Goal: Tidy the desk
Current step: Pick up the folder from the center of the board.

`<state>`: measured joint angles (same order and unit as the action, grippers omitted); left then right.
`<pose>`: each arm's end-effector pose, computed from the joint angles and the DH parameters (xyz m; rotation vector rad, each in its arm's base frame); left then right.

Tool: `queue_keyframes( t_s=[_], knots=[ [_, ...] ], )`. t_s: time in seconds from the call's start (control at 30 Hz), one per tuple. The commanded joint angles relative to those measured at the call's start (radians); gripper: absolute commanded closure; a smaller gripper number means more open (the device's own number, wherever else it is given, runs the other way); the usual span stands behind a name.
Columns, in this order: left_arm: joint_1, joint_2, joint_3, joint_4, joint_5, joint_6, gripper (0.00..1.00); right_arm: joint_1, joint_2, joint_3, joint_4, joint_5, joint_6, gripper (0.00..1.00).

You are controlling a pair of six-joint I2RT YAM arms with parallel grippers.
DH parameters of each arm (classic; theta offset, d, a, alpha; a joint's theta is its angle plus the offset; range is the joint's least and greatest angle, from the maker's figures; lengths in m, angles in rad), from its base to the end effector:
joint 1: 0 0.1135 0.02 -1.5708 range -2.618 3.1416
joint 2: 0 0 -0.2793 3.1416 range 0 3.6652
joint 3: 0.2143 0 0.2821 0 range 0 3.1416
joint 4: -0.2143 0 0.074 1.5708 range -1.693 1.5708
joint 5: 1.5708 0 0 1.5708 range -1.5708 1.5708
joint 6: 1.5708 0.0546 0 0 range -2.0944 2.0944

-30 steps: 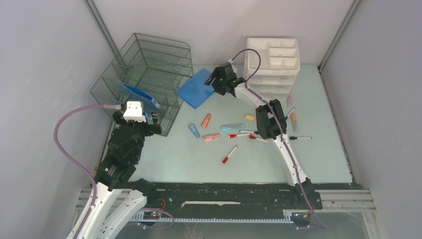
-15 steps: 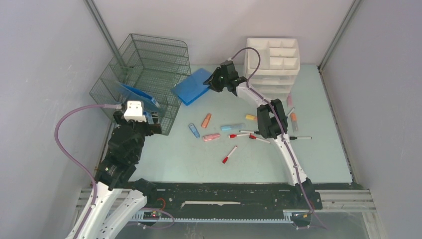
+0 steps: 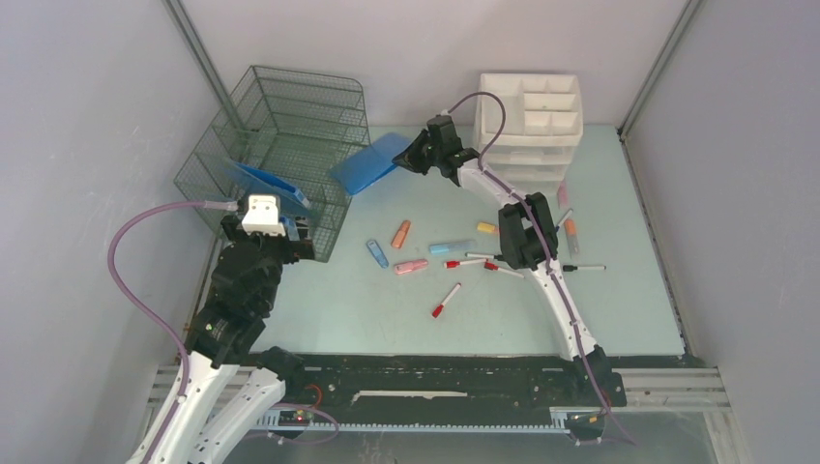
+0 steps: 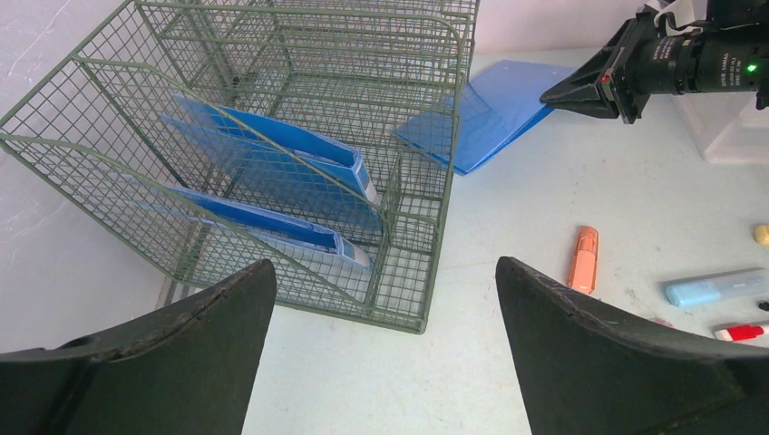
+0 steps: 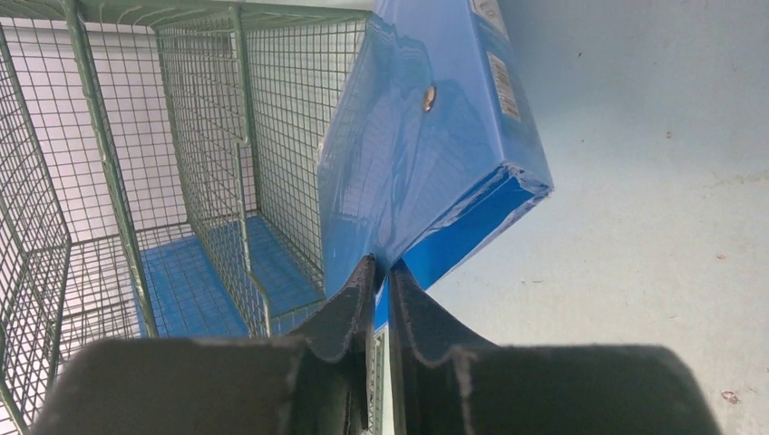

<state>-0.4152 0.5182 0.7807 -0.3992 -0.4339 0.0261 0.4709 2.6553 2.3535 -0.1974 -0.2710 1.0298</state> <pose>0.1469 -0.0397 0.3645 0.0522 1.6946 0.0794 0.5807 0.3120 0.1588 0.4499 2.2346 1.1464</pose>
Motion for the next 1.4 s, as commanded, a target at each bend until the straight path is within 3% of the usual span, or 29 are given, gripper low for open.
queue_keyframes(
  t_s=[0.0,0.1,0.17,0.33,0.53,0.7,1.03,1.37],
  knots=[
    [0.009,0.006,-0.008,0.034,0.007,0.003,0.00,-0.014,0.031,0.056,0.032,0.064,0.028,0.84],
    [0.008,0.009,-0.010,0.034,0.007,0.003,0.00,-0.019,0.043,0.063,0.046,0.063,0.041,0.66],
    [0.009,0.012,-0.011,0.036,0.006,0.002,0.00,-0.021,0.054,0.071,0.053,0.066,0.042,0.63],
    [0.009,0.020,-0.015,0.043,-0.001,0.004,0.00,-0.031,0.085,0.093,0.068,0.077,0.042,0.74],
    [0.010,0.036,-0.014,0.044,-0.001,0.006,0.00,-0.047,0.083,0.082,0.077,0.032,0.051,1.00],
    [0.010,0.023,-0.014,0.051,0.027,-0.004,0.00,-0.049,0.013,0.017,0.086,-0.024,-0.002,1.00],
    [0.008,-0.034,-0.017,0.083,0.146,-0.022,0.00,-0.035,-0.305,-0.266,0.082,0.030,-0.187,1.00],
    [0.009,-0.036,-0.010,0.146,0.386,-0.132,0.00,-0.028,-0.625,-0.599,0.167,0.006,-0.402,1.00]
  ],
)
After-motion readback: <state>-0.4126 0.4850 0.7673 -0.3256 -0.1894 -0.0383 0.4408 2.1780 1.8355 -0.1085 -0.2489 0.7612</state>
